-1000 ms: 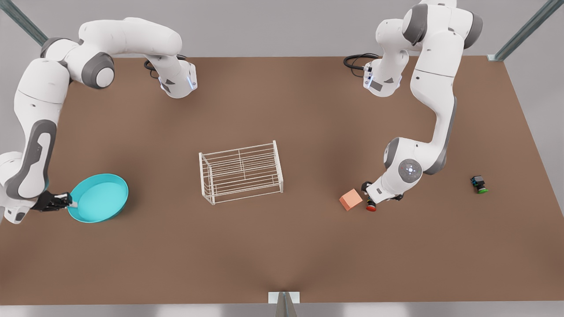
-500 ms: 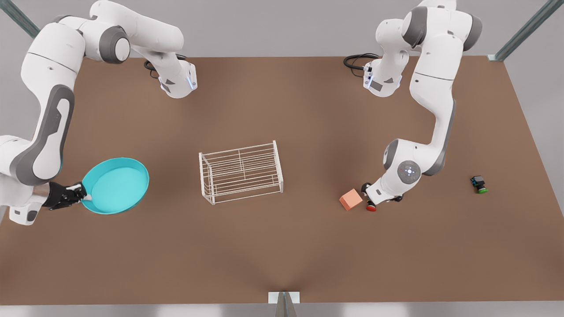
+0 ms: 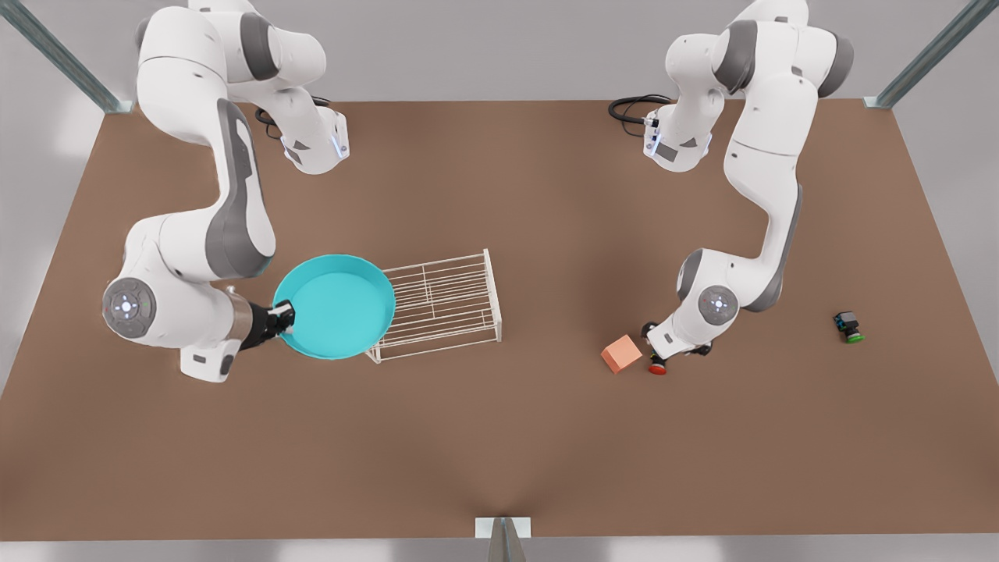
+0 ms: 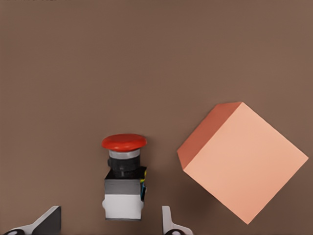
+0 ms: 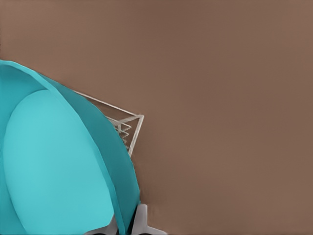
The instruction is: Place the plate on the shelf with right arm and place the red button switch in the plate with left arm
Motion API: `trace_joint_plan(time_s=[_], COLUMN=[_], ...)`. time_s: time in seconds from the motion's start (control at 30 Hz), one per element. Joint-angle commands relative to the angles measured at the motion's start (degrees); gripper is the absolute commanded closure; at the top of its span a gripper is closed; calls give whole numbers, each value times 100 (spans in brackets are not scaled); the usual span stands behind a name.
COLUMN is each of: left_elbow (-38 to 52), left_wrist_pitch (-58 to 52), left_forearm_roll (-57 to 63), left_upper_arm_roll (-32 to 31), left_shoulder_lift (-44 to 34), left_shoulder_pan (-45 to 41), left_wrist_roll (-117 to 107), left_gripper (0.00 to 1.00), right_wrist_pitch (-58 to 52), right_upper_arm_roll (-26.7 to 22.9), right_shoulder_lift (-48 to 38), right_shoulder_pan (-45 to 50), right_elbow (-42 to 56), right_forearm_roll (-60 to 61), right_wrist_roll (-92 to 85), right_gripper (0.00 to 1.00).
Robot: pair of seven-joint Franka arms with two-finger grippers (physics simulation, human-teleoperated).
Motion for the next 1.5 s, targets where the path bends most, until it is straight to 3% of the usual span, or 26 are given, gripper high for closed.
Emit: trace_joint_plan(time_s=[0.0,0.27,0.5,0.6,0.83,0.87,0.9,0.93,1.03,1.13,1.23,1.3,1.43,1.47], left_elbow=[-5,-110,-294,-286,-259,-259,-251,-251,-251,-251,-251,-251,-268,-268], left_wrist_pitch=[201,341,649,640,658,658,658,658,658,649,649,623,552,543], left_forearm_roll=[43,87,122,113,122,122,113,122,122,122,131,131,131,131], left_upper_arm_roll=[0,0,0,0,0,0,0,0,0,0,0,0,9,9], left_shoulder_lift=[28,133,116,116,151,159,159,159,159,151,151,116,-7,-69], left_shoulder_pan=[-6,-41,12,21,12,3,3,3,3,-6,-6,3,56,108], left_wrist_roll=[-28,-63,-28,-28,-46,-46,-54,-54,-46,-37,-28,-2,121,183], left_gripper=[0,0,0,14,15,15,15,15,37,51,52,54,54,54], right_wrist_pitch=[-6,697,996,742,662,636,627,627,627,627,548,-383,-340,-322], right_upper_arm_roll=[6,-20,-20,-20,-20,-20,-20,-20,-64,-47,112,68,120,111], right_shoulder_lift=[13,-207,-154,-242,-286,-295,-286,-286,-418,-611,-716,-778,-743,-717], right_shoulder_pan=[252,929,1307,1394,1421,1421,1421,1421,1403,507,-407,-434,-372,-241], right_elbow=[-5,-963,-1034,-1201,-1420,-1447,-1447,-1447,-1429,-1104,-841,-234,-234,-225], right_forearm_roll=[-6,-77,-77,-77,-77,-86,-86,-86,-77,-173,-709,-1008,-973,-1474], right_wrist_roll=[3542,4104,4622,4834,4983,5027,5141,5141,5027,3411,1662,1538,2012,1934], right_gripper=[76,74,74,73,69,60,0,0,0,0,0,0,0,0])
